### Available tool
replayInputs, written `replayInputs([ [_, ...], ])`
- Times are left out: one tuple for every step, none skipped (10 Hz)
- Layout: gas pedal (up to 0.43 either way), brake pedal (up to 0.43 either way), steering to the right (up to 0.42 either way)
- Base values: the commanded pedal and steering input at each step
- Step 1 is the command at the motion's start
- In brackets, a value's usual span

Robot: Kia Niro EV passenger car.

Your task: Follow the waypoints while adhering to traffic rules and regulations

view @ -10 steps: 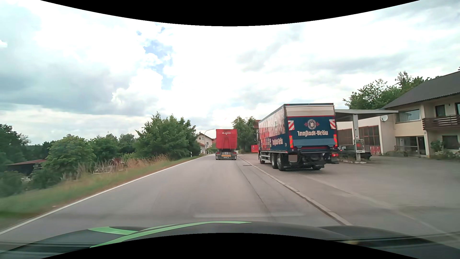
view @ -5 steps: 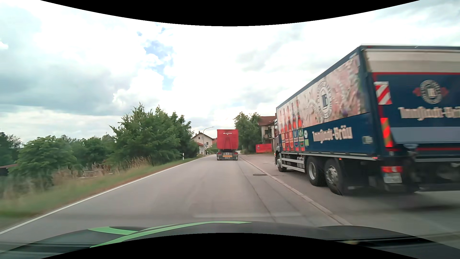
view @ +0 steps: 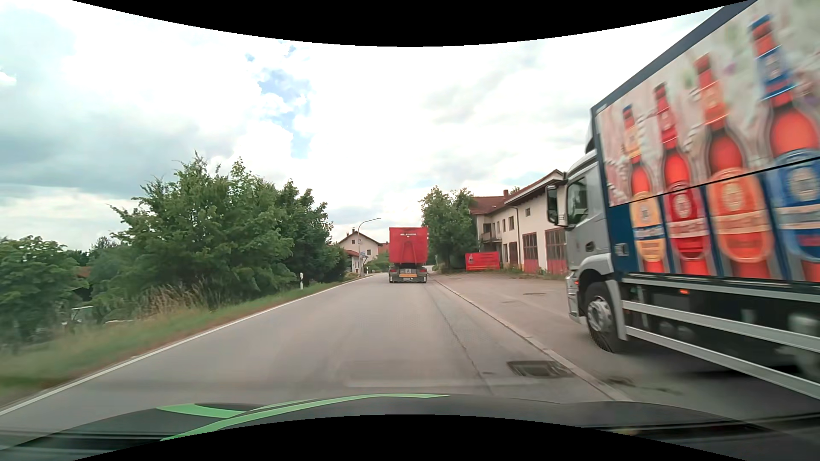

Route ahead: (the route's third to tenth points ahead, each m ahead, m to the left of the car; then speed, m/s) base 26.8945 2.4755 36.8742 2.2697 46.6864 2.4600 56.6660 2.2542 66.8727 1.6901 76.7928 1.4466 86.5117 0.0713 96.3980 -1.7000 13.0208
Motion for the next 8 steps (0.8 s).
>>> replayInputs([
  [0.0,0.0,-0.002],
  [0.0,0.0,-0.001],
  [0.0,0.0,0.0],
  [0.0,0.0,0.0],
  [0.0,0.0,-0.001],
  [0.0,0.0,-0.001],
  [0.0,0.0,-0.001],
  [0.0,0.0,-0.001],
])
